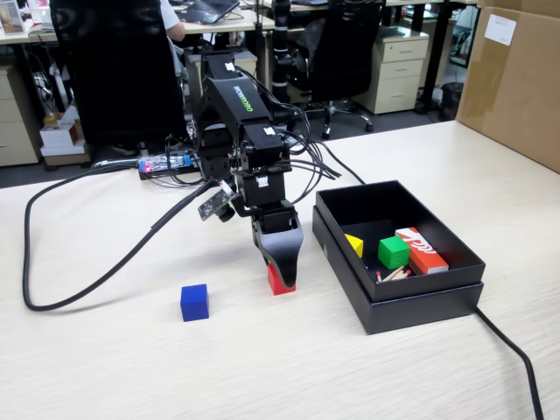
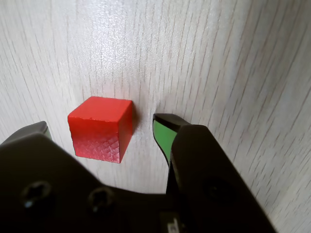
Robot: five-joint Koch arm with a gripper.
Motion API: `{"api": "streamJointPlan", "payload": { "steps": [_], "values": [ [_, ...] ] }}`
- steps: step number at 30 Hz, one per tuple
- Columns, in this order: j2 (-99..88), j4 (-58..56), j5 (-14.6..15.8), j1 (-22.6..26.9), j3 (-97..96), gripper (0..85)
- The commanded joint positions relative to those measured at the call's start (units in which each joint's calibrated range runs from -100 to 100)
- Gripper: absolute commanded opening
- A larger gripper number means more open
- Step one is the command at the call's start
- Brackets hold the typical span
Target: Put the red cube on top of the blue cube
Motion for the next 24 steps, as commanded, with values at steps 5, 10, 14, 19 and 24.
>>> {"api": "streamJointPlan", "payload": {
  "steps": [5,10,14,19,24],
  "values": [
    [-0.93,0.12,-0.15,-0.10,0.43,42.2],
    [-0.93,0.73,-0.20,-0.05,0.25,36.4],
    [-0.93,1.68,-0.29,-0.15,0.25,35.2],
    [-0.81,1.68,-0.34,-0.24,0.25,35.1],
    [-0.81,1.68,-0.29,-0.34,0.52,27.1]
  ]
}}
